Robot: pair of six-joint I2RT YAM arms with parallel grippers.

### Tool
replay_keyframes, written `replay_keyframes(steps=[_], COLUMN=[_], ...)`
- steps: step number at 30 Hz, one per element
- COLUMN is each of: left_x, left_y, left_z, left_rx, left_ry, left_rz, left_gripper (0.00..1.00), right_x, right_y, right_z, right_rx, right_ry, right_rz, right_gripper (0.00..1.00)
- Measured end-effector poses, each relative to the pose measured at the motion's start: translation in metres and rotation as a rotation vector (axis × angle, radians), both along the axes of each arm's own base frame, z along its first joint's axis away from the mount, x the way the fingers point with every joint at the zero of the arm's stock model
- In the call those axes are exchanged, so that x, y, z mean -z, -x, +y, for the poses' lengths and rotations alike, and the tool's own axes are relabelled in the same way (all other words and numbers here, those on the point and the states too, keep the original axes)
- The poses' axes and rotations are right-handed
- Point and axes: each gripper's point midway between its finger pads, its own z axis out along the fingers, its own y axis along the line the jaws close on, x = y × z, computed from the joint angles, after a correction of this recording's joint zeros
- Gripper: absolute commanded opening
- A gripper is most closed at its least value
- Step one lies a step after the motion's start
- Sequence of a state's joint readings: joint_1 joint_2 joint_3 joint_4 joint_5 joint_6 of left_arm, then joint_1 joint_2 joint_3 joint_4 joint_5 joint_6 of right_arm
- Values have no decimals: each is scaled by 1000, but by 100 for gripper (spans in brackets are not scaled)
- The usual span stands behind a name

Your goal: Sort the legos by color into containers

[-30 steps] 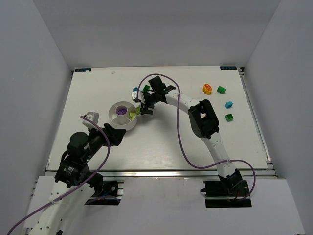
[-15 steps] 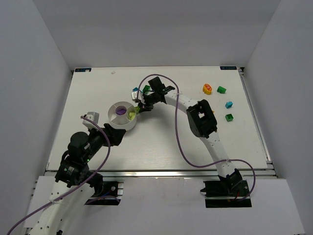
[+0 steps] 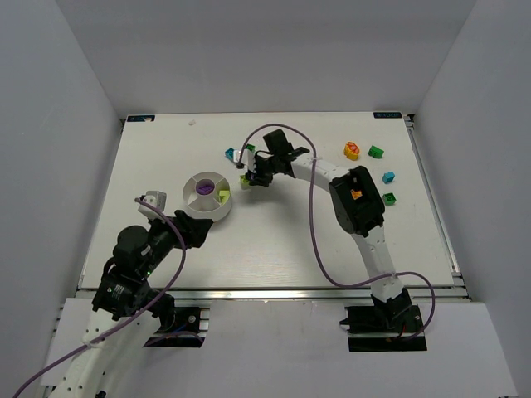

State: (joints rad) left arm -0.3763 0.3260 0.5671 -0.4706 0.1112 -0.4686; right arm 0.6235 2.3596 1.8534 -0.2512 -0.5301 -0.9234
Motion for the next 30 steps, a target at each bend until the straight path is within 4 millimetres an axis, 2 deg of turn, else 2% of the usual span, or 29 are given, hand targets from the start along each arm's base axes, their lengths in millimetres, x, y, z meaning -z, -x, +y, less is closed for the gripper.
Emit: replay_keyframes(steps=[3, 7, 9, 12, 15, 18, 23, 30], left_x=[-1, -2, -4, -7, -12, -18, -25, -33], left_y=[1, 2, 3, 4, 6, 8, 11, 16], left_z=[0, 1, 1, 2, 6, 9, 14, 19], left_rx=[0, 0, 0, -4, -19, -33, -52, -71], left_ry=[2, 5, 8, 14, 21, 31, 46, 63], left_rz=[-5, -13, -20, -36, -59, -87, -123, -160], left_gripper=[80, 80, 79, 80, 80, 79, 79, 80], right_x=[-18, -57, -82, -116, -136, -140, -132, -141], right_y=[-7, -8, -5, 3, 19, 36, 64, 91], right_z=[-22, -44, -45, -37, -22, -4, 15, 28], right_rx=[73, 127, 123, 90, 40, -22, -131, -219], right_ry=[23, 28, 19, 3, 8, 35, 111, 154], right_rz=[-55, -158, -219, -311, -370, -410, -473, -577], right_gripper=[0, 0, 0, 0, 0, 0, 0, 0])
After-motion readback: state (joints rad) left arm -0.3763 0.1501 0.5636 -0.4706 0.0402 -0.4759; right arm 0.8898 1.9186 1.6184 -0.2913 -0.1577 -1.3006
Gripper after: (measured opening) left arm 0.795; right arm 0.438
